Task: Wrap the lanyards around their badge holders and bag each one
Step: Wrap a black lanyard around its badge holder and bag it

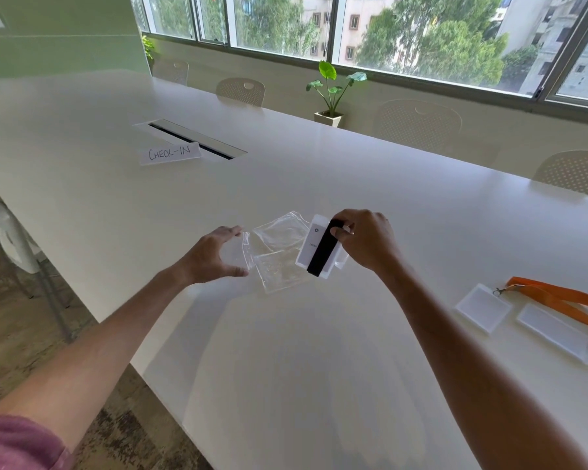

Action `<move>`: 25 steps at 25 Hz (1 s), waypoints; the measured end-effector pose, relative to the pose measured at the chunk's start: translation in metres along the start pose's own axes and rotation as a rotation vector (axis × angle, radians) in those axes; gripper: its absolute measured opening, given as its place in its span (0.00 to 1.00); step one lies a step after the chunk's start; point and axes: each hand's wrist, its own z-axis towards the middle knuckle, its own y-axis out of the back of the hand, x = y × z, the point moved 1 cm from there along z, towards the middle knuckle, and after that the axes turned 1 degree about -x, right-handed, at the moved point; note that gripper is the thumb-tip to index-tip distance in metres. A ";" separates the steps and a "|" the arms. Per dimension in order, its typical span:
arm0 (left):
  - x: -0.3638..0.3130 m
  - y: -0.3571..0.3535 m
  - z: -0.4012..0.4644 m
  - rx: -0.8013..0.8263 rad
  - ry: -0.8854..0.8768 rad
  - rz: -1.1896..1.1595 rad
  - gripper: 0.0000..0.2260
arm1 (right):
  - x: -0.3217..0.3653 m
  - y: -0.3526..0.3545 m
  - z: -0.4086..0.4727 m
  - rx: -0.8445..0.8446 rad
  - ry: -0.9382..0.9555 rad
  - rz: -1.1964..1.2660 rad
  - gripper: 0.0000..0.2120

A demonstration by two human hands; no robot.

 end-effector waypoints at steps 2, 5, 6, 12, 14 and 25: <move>-0.005 0.002 -0.004 -0.039 -0.028 -0.019 0.43 | 0.003 0.001 0.000 -0.027 -0.026 0.043 0.09; -0.015 0.000 -0.010 -0.089 -0.065 -0.031 0.42 | 0.007 0.003 -0.001 -0.071 -0.063 0.110 0.08; -0.018 -0.001 -0.011 -0.102 -0.080 -0.032 0.42 | 0.008 0.004 -0.001 -0.088 -0.078 0.136 0.07; -0.048 -0.006 -0.013 -0.148 -0.166 -0.058 0.41 | 0.014 0.013 0.002 -0.167 -0.166 0.271 0.03; -0.058 -0.010 -0.012 -0.142 -0.177 -0.059 0.42 | 0.014 0.014 0.001 -0.179 -0.186 0.292 0.03; -0.089 -0.031 -0.008 -0.129 -0.220 -0.070 0.43 | 0.008 0.014 -0.004 -0.189 -0.247 0.343 0.04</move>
